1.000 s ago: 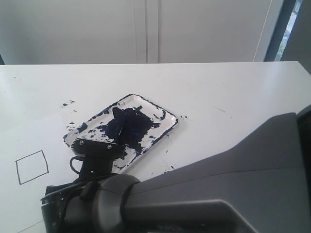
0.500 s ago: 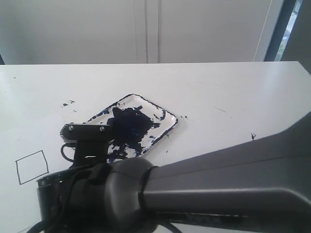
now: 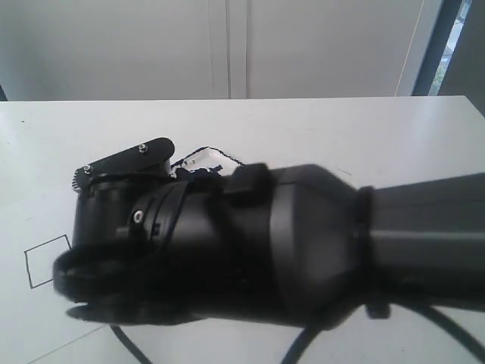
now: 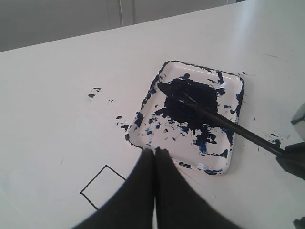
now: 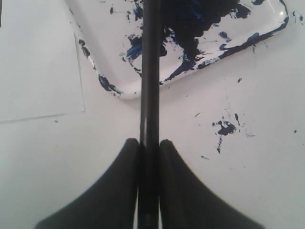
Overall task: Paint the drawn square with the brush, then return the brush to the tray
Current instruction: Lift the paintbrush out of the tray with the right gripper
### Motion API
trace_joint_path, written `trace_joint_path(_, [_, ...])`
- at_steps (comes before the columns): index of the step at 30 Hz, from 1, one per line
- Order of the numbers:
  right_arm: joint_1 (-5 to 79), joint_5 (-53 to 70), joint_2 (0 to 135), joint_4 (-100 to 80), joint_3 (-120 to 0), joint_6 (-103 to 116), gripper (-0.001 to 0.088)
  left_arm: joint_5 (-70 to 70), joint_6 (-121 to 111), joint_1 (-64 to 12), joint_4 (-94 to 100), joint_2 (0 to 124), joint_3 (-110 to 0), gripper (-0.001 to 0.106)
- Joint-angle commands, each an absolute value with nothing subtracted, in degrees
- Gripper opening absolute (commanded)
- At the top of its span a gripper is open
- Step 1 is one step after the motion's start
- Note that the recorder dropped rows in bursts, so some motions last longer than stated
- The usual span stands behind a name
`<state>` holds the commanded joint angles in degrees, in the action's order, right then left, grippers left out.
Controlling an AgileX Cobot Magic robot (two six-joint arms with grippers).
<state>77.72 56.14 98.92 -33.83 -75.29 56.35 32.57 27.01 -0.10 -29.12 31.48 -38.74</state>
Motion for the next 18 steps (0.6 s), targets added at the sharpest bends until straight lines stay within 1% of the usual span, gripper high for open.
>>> trace_joint_path(4, [75.8,56.7,96.3,-28.7,-74.8,49.8,0.0,32.6,27.0,-0.1,-29.1,31.5,-38.7,0.0])
trace_joint_path(9, [72.8,55.5,92.6,-27.0,-70.2,49.5,0.0,32.6,27.0,-0.1,-29.1,31.5,-38.7,0.0])
trace_joint_path(18, [67.5,42.2,85.1,-23.5,-59.0,47.4,0.0,32.6,27.0,-0.1,-29.1,31.5,-38.7,0.0])
